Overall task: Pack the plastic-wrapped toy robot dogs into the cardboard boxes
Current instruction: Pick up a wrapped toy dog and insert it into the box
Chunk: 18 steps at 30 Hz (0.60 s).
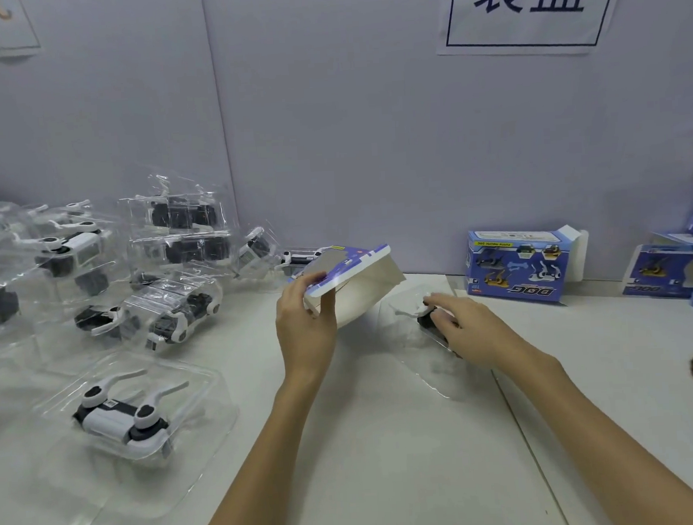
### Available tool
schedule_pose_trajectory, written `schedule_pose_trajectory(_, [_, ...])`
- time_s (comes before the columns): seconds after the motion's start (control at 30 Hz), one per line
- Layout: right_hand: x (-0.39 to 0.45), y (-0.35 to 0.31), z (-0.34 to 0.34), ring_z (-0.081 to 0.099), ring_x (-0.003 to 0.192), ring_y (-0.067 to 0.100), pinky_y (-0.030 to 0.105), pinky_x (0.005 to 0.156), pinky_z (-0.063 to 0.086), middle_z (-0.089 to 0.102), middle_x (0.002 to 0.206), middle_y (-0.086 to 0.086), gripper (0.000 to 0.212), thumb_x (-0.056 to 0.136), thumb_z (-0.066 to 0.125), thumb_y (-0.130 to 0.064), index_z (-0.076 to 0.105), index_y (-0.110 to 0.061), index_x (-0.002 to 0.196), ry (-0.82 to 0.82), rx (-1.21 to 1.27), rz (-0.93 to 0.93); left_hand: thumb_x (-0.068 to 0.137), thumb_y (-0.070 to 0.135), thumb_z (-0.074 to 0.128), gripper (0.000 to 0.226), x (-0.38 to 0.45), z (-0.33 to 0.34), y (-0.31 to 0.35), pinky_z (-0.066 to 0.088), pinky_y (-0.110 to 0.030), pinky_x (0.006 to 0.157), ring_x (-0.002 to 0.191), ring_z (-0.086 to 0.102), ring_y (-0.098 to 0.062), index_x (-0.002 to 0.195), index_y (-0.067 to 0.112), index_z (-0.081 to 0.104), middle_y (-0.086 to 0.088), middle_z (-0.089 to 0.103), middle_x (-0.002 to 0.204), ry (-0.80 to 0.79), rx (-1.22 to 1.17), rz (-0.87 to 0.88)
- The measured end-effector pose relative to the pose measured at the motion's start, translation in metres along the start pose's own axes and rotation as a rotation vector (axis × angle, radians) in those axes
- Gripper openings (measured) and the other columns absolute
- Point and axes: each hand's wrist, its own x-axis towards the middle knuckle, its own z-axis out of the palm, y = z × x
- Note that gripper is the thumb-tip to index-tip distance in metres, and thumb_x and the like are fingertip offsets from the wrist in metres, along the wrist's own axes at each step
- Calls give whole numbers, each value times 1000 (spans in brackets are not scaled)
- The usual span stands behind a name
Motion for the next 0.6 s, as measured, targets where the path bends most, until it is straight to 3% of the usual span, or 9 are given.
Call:
schedule_pose_trajectory(0.07, [-9, 2, 4, 47, 140, 24, 39, 112, 38, 54, 151, -2, 39, 104, 56, -20, 59, -20, 142, 258, 76, 2, 105, 26, 62, 23, 0, 2, -1, 49, -30, 87, 111, 59, -15, 126, 21, 69, 10, 66, 126, -13, 18, 19])
schedule_pose_trajectory(0.13, [-14, 4, 7, 47, 138, 31, 43, 111, 40, 52, 150, 5, 48, 99, 62, -18, 54, -18, 146, 349, 78, 131, 105, 25, 61, 26, 0, 3, -1, 52, -30, 92, 118, 60, -15, 129, 19, 69, 6, 64, 132, -8, -22, 0])
schedule_pose_trajectory(0.2, [-14, 5, 2, 49, 133, 35, 44, 106, 44, 52, 149, 10, 61, 96, 67, -27, 45, -19, 153, 200, 120, 351, 105, 30, 61, 30, 0, 4, -1, 54, -29, 96, 124, 60, -16, 131, 18, 69, 3, 63, 136, -13, -88, -42])
schedule_pose_trajectory(0.27, [-13, 10, -6, 58, 119, 28, 36, 94, 47, 60, 138, 8, 64, 91, 75, -32, 50, -21, 148, 75, 192, 427, 104, 32, 63, 32, 0, 3, -3, 55, -23, 95, 127, 60, -16, 131, 18, 70, 2, 63, 137, -6, -118, -55])
schedule_pose_trajectory(0.4, [-21, 15, -15, 65, 87, 12, 27, 68, 49, 68, 100, -5, 48, 78, 88, -30, 68, -26, 122, 37, 377, 371, 101, 32, 68, 31, 0, 3, -3, 58, -25, 94, 126, 61, -17, 128, 18, 72, 1, 66, 133, 20, -105, -36])
schedule_pose_trajectory(0.6, [-37, 28, -38, 71, 80, 11, 19, 60, 54, 74, 99, 1, 37, 76, 93, -29, 77, -34, 109, -117, 617, 254, 101, 26, 70, 28, -1, 5, -5, 61, -36, 90, 119, 64, -22, 125, 13, 75, -4, 71, 127, 85, 95, 87])
